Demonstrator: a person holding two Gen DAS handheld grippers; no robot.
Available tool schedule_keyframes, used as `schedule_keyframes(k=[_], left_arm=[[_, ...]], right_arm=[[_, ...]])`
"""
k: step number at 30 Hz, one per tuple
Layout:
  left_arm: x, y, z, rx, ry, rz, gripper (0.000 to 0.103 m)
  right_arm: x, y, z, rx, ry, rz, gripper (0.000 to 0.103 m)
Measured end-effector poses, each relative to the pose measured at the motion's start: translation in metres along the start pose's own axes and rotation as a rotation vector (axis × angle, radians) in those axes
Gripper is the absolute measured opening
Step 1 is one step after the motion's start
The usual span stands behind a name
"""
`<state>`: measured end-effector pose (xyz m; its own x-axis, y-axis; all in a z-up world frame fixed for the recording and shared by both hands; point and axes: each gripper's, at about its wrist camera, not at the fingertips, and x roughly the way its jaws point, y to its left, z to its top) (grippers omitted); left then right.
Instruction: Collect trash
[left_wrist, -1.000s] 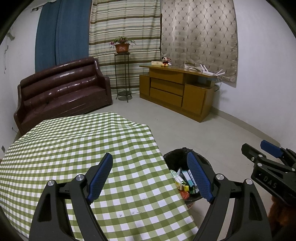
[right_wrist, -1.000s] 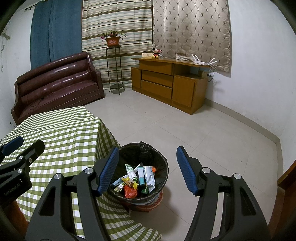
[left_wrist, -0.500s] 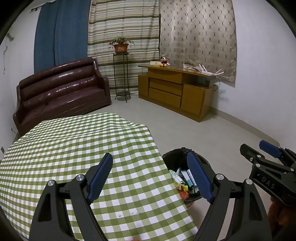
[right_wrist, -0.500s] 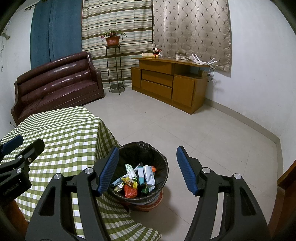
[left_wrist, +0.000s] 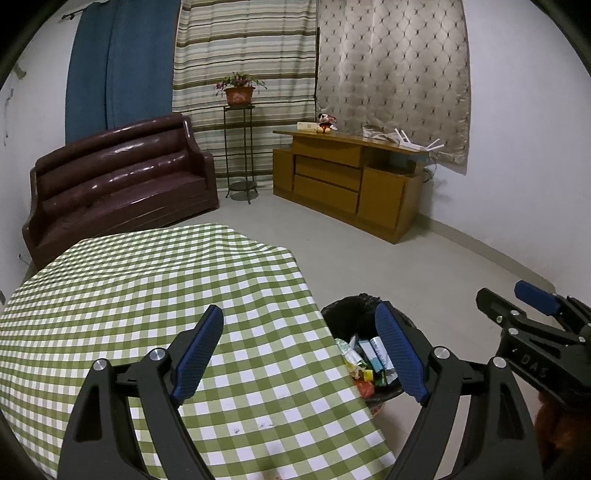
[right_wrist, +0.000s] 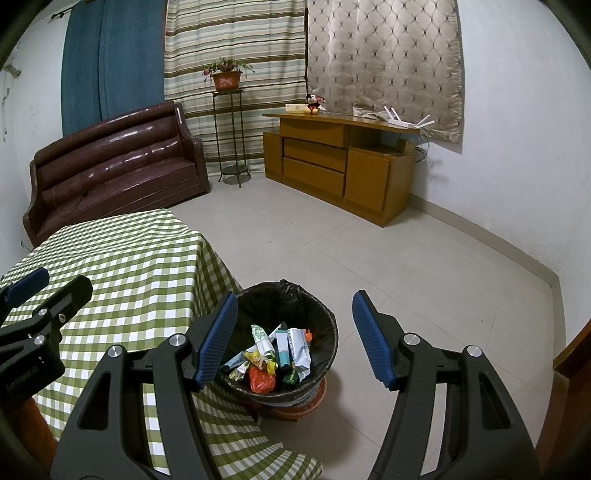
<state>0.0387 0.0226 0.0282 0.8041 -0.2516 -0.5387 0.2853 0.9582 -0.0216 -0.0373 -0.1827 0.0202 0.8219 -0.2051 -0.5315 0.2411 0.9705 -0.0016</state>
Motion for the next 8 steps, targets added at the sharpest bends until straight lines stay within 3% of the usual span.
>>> schedule_keyframes(k=[8], left_arm=[[0.015,0.023,-0.009,-0.035,0.079,0.05,0.082]], right_arm=[[0.007,0.01,-0.011,-0.023,0.012,0.008,0.064]])
